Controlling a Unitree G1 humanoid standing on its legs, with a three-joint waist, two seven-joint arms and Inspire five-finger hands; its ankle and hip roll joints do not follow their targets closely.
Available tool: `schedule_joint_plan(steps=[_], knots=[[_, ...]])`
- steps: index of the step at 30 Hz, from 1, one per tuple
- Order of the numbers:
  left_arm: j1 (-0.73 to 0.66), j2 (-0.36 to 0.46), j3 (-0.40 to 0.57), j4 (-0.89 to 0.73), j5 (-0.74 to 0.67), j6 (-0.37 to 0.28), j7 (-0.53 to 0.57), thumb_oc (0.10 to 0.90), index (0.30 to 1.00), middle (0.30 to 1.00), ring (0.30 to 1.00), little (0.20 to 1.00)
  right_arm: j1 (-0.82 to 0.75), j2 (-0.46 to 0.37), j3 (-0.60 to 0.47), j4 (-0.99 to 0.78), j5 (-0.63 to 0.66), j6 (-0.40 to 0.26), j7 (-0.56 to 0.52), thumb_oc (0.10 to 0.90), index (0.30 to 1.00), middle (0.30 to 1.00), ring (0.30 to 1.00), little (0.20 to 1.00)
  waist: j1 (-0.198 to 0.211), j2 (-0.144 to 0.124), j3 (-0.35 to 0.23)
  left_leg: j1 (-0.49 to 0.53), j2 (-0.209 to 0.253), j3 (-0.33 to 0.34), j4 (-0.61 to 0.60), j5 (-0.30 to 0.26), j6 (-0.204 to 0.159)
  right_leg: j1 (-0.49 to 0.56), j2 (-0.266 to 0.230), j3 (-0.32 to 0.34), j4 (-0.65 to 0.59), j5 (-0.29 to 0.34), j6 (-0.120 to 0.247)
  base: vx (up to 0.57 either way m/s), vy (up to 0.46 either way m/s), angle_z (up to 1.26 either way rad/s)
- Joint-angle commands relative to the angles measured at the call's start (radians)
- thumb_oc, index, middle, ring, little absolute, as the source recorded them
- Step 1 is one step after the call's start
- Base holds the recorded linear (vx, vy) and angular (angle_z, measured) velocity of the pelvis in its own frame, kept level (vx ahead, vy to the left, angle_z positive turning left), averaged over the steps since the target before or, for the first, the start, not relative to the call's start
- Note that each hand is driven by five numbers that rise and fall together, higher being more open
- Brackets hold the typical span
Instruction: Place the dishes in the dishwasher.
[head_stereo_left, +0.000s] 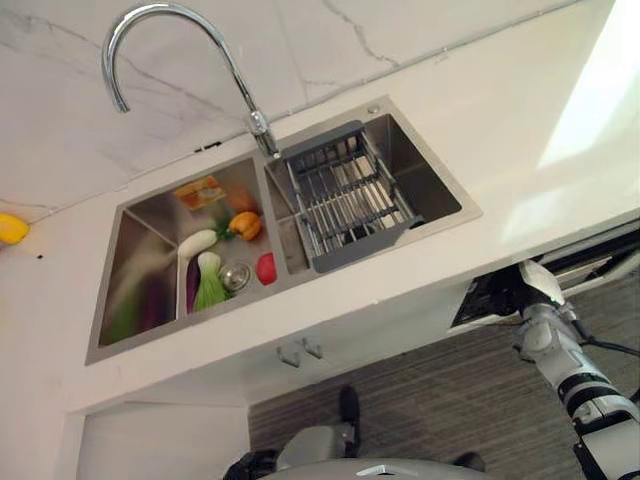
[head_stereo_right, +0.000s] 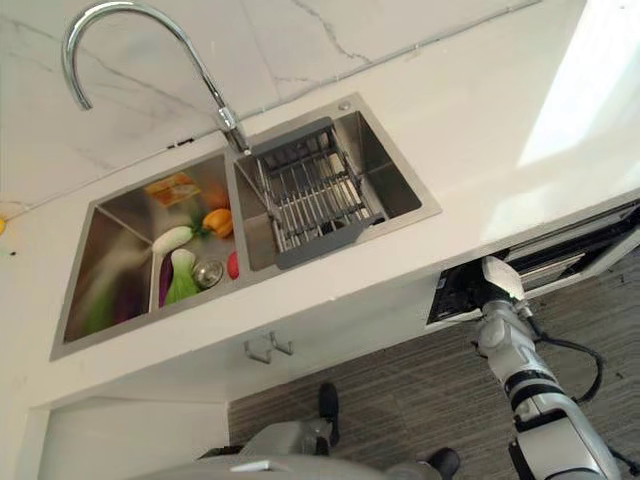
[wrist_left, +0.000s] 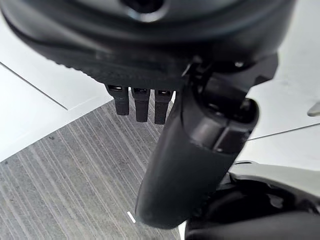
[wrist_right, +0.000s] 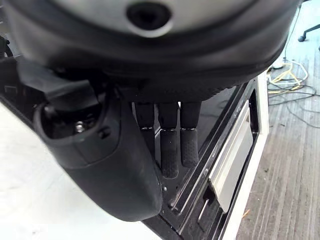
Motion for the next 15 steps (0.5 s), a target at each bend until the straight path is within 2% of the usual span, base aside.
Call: schedule_joint_plan(steps=[1, 7, 12, 15], knots=[[-0.055, 0.011, -0.034, 0.042, -0.014, -0.002, 0.022, 0.8, 0.9, 0.9, 0.9, 0.9, -0.021, 0.031, -0.017, -0.066, -0.024, -0.084, -0.033, 0.8, 0.9, 0.9, 0.9, 0.9, 0.028, -0.018, -0.025, 0.02, 0.045, 0.061, 0.012, -0.068, -0.079, 0.028, -0.001, 0.061, 0.028, -0.148, -0.024, 0.0, -0.066, -0.03], [-0.102, -0.006, 0.045, 0.125, 0.016, -0.006, 0.061, 0.8, 0.9, 0.9, 0.9, 0.9, 0.238, 0.212, 0.02, 0.124, -0.008, -0.083, 0.06, 0.8, 0.9, 0.9, 0.9, 0.9, -0.039, -0.09, -0.022, 0.086, 0.076, 0.124, 0.017, -0.098, -0.066, 0.027, 0.026, 0.147, 0.027, -0.159, -0.035, 0.0, -0.092, -0.34], [-0.128, -0.022, 0.098, 0.16, -0.062, -0.007, 0.058, 0.8, 0.9, 0.9, 0.9, 0.9, 0.391, 0.288, -0.037, 0.293, 0.055, -0.05, 0.11, 0.8, 0.9, 0.9, 0.9, 0.9, -0.093, -0.124, -0.028, 0.16, 0.096, 0.189, 0.02, -0.119, -0.065, 0.028, 0.046, 0.232, 0.033, -0.168, -0.039, 0.0, -0.052, -0.57], [-0.133, -0.02, 0.093, 0.082, -0.142, -0.021, 0.044, 0.8, 0.9, 0.9, 0.9, 0.9, 0.445, 0.299, -0.051, 0.31, 0.08, -0.039, 0.132, 0.8, 0.9, 0.9, 0.9, 0.9, -0.108, -0.136, -0.043, 0.211, 0.109, 0.221, 0.021, -0.132, -0.066, 0.041, 0.058, 0.27, 0.033, -0.173, -0.041, 0.02, -0.032, -0.85]])
